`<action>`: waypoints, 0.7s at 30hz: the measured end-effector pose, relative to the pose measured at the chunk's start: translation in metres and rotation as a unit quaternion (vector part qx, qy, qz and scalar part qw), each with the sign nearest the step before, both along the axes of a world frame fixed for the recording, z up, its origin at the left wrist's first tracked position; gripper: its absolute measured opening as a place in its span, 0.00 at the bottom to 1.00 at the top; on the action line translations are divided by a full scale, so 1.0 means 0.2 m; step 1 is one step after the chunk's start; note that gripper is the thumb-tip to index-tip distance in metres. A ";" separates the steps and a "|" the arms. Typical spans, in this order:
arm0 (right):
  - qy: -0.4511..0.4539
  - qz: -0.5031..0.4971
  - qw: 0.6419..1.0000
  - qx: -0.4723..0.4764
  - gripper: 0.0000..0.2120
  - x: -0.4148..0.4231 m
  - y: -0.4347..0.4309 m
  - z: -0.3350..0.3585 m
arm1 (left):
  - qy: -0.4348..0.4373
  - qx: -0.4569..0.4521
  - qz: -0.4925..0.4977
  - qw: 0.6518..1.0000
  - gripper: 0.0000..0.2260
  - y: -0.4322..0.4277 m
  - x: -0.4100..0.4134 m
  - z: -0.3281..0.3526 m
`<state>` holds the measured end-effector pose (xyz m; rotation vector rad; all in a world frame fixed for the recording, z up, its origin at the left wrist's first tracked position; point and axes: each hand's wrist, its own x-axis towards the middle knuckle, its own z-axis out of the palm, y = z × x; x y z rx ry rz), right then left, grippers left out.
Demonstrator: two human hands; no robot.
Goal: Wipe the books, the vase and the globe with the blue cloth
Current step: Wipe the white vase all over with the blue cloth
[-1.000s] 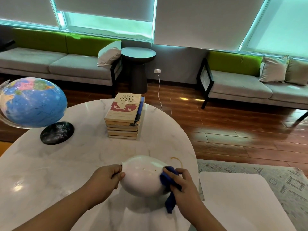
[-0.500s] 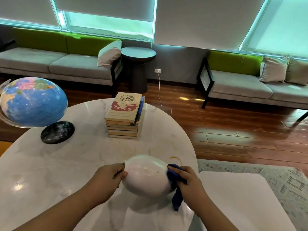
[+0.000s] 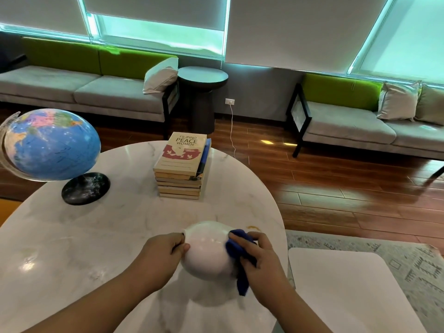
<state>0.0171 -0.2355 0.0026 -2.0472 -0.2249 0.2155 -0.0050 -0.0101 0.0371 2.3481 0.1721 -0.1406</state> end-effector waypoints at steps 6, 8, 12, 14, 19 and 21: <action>-0.014 -0.069 0.998 0.006 0.32 -0.04 -0.05 -0.04 | 0.009 -0.018 0.023 1.000 0.08 -0.03 0.00 0.02; -0.016 -0.096 0.995 0.003 0.28 -0.04 -0.02 -0.02 | 0.010 -0.017 0.028 0.999 0.14 -0.05 0.00 0.04; -0.074 -0.019 0.997 -0.019 0.28 -0.10 0.06 -0.01 | 0.017 -0.020 0.047 0.999 0.18 -0.07 0.01 0.05; -0.077 -0.034 0.996 -0.025 0.31 -0.12 0.03 -0.03 | 0.024 -0.030 0.054 0.998 0.17 -0.08 0.00 0.04; -0.001 -0.125 0.992 -0.011 0.20 -0.05 0.04 0.00 | 0.023 -0.035 0.044 0.998 0.17 -0.12 -0.02 0.06; -0.041 -0.084 0.995 -0.031 0.21 -0.06 0.09 0.04 | 0.020 -0.025 0.035 0.999 0.17 -0.14 -0.02 0.08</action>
